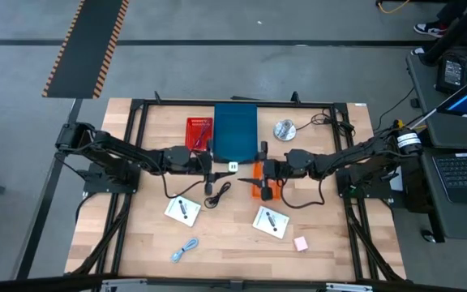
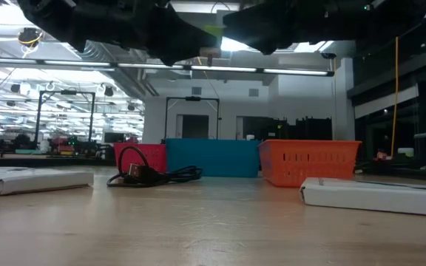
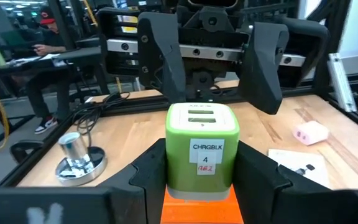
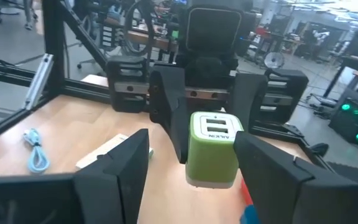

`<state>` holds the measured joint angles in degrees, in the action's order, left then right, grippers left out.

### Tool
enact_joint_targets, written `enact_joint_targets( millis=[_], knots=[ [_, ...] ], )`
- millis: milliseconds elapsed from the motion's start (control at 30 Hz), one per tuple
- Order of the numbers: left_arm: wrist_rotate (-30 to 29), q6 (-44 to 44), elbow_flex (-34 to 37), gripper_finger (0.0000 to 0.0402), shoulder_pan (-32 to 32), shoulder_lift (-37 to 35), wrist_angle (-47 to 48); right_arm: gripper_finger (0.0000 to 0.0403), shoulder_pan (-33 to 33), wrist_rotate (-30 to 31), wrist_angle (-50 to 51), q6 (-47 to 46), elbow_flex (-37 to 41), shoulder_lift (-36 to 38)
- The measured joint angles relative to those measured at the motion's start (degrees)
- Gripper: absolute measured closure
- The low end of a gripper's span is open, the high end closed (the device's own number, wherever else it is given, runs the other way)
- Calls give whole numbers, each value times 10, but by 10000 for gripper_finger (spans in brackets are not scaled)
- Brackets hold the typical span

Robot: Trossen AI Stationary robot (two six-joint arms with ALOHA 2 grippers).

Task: Pick and place items into bin
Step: Put the green charger adapter into the orange bin

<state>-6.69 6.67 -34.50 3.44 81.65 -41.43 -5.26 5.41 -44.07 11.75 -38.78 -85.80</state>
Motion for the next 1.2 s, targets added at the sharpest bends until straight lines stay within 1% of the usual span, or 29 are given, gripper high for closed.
enact_joint_targets(
  millis=[267,400,500,633,700,900,1067,1200],
  knots=[
    [-4,13,-4,260,1,0,5,181,1,9,4,7,-2,15],
    [16,13,-4,260,1,-3,5,181,2,48,5,8,-3,24],
    [17,12,-4,260,1,-3,6,181,1,57,13,5,-3,23],
    [16,12,-3,260,-1,-3,9,182,1,47,32,-24,-2,24],
    [16,12,-3,260,-2,-3,3,182,1,34,32,-25,-2,24],
    [16,12,-3,260,-2,-3,0,182,1,31,25,-26,-2,11],
    [15,12,-3,260,-2,-3,0,182,1,11,22,-25,-29,-12],
    [15,12,-2,260,-2,-3,1,182,1,9,34,-11,-50,-30]
  ],
)
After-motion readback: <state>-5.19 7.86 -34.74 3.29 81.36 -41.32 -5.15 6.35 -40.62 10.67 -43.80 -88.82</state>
